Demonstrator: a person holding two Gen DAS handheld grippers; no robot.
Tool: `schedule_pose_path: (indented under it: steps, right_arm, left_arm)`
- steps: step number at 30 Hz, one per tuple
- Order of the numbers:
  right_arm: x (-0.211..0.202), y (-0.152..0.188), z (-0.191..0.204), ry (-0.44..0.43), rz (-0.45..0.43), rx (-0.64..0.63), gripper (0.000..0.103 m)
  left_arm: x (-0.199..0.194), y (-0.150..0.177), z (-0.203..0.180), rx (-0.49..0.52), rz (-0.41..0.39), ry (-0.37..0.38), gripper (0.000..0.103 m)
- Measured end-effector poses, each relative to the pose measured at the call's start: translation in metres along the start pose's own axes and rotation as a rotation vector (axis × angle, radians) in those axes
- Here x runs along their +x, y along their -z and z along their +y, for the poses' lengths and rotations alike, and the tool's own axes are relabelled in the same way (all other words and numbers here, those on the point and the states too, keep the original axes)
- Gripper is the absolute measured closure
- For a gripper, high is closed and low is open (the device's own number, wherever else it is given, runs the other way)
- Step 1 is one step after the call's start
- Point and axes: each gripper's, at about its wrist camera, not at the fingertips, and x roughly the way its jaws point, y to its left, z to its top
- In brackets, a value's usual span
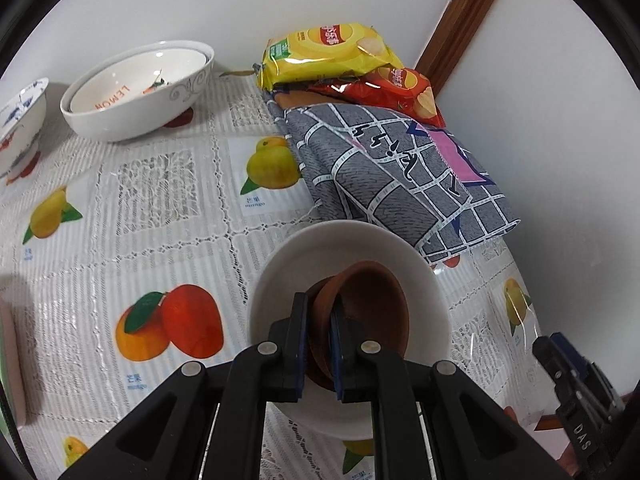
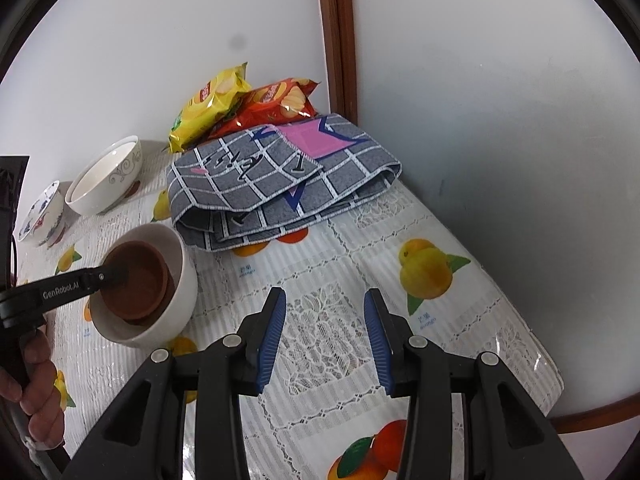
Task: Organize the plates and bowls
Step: 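Lower the left gripper's brown bowl onto the other brown bowl and open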
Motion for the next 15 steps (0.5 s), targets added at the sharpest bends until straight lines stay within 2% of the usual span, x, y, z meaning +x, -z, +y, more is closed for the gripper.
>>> schedule_pose_path:
  steps: [7,9,15]
  right_arm:
    - [0.007,0.005,0.009,-0.020,0.029,-0.007,0.062]
    - [0.009,0.005,0.014,-0.033,0.035,-0.017,0.062]
    - [0.013,-0.002,0.035,-0.099,0.033,-0.048,0.062]
  left_arm:
    - [0.002,0.000,0.000,-0.008,0.023,0.027,0.091]
    - [0.001,0.000,-0.001,0.013,0.037,0.029,0.088]
    - [-0.022,-0.003,0.000,0.063,-0.026,-0.021,0.081]
